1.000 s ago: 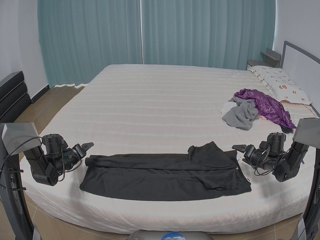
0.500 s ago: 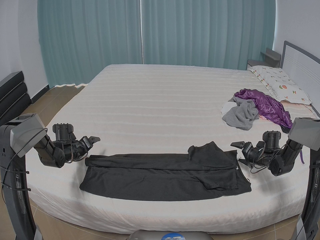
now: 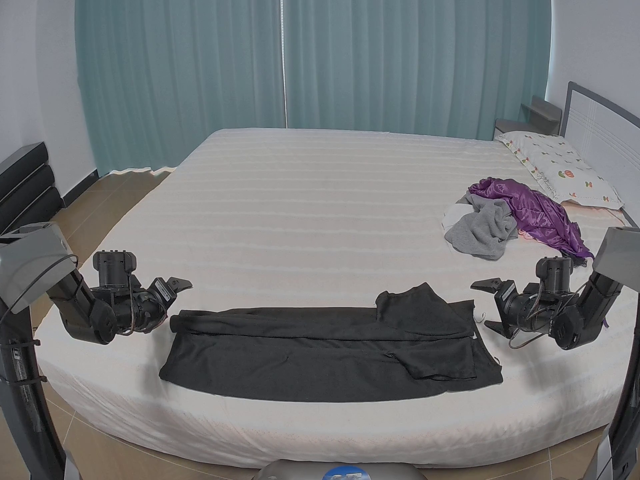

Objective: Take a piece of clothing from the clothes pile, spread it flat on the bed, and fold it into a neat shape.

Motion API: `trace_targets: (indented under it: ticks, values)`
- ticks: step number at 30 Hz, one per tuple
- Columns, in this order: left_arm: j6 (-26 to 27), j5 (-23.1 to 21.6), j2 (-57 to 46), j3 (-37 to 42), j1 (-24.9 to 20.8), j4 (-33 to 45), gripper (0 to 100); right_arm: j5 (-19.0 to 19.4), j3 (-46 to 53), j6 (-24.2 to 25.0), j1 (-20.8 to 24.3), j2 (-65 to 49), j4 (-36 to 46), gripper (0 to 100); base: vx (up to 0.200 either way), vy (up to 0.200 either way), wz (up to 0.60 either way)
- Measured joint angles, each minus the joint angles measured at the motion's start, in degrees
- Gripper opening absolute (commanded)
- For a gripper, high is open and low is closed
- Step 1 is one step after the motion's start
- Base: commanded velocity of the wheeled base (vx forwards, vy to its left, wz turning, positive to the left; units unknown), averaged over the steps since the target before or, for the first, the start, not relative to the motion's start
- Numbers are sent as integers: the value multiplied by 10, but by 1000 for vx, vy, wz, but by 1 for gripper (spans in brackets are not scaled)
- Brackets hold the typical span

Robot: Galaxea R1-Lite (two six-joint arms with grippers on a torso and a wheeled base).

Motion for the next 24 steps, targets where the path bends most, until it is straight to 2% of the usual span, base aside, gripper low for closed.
trace_targets:
  ticks: [3,9,17,21,22,24]
  values:
    - [-5,1,-21,31,-7,1,100,-9,19,10,4,-32,34,100,0,0,0]
    - [-8,7,-42,71,-15,4,100,-49,40,16,15,-61,50,100,0,0,0]
    - [-8,83,-37,75,-38,4,100,-55,51,16,33,-72,50,100,0,0,0]
    - [-10,95,-22,60,-46,4,100,-65,53,16,41,-73,50,100,0,0,0]
    - [-10,96,-19,58,-47,4,0,-69,53,16,43,-73,50,100,0,0,0]
    - [-13,97,-12,54,-47,4,0,-81,54,16,48,-73,51,100,0,0,0]
